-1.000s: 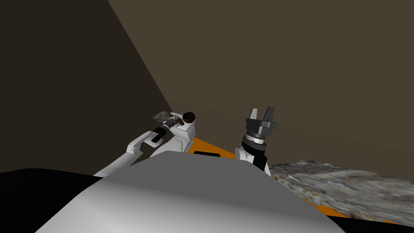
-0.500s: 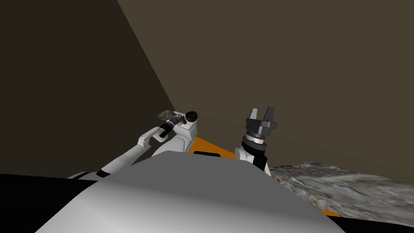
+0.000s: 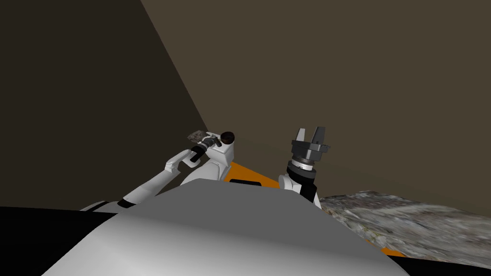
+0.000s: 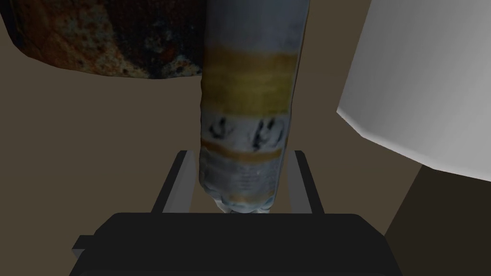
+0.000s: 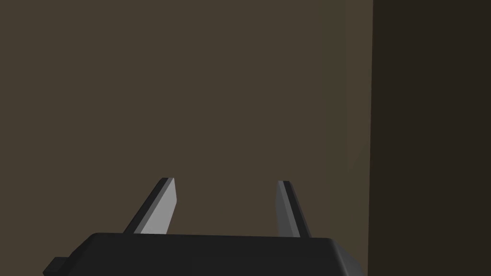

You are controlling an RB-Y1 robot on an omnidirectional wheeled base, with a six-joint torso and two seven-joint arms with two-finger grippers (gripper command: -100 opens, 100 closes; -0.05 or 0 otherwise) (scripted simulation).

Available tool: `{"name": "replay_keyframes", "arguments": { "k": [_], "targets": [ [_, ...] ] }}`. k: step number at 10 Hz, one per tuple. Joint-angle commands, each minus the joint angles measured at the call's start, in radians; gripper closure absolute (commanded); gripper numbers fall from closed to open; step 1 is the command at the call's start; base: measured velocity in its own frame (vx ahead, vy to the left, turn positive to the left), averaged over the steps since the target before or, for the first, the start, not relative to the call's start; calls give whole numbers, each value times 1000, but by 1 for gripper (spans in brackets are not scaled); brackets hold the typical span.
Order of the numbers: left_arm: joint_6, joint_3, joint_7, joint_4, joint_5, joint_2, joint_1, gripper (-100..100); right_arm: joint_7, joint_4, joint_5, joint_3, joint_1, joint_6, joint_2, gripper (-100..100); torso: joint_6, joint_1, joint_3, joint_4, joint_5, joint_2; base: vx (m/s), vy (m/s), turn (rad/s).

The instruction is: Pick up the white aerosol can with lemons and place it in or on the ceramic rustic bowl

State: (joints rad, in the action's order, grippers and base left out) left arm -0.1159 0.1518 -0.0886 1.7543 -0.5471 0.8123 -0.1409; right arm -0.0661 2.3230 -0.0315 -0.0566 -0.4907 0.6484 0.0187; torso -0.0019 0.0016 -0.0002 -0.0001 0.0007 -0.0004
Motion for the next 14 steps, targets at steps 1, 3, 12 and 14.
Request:
{"name": "replay_keyframes", "arguments": {
  "k": [1,3,12,14],
  "targets": [
    [0,0,0,0,0,0,0,100,0,0,0,0,0,0,0,0,0,0,0,0,0,0,0,0,0],
    [0,0,1,0,0,0,0,0,0,0,0,0,0,0,0,0,0,0,0,0,0,0,0,0,0],
    [113,-185,-58,91,50,-29,-242,100,0,0,0,0,0,0,0,0,-1,-1,0,-1,0,0,32,-27,-44],
    [148,-239,-76,116,64,-40,-301,100,0,0,0,0,0,0,0,0,-2,0,0,-1,0,1,35,-28,-60]
  ]
}}
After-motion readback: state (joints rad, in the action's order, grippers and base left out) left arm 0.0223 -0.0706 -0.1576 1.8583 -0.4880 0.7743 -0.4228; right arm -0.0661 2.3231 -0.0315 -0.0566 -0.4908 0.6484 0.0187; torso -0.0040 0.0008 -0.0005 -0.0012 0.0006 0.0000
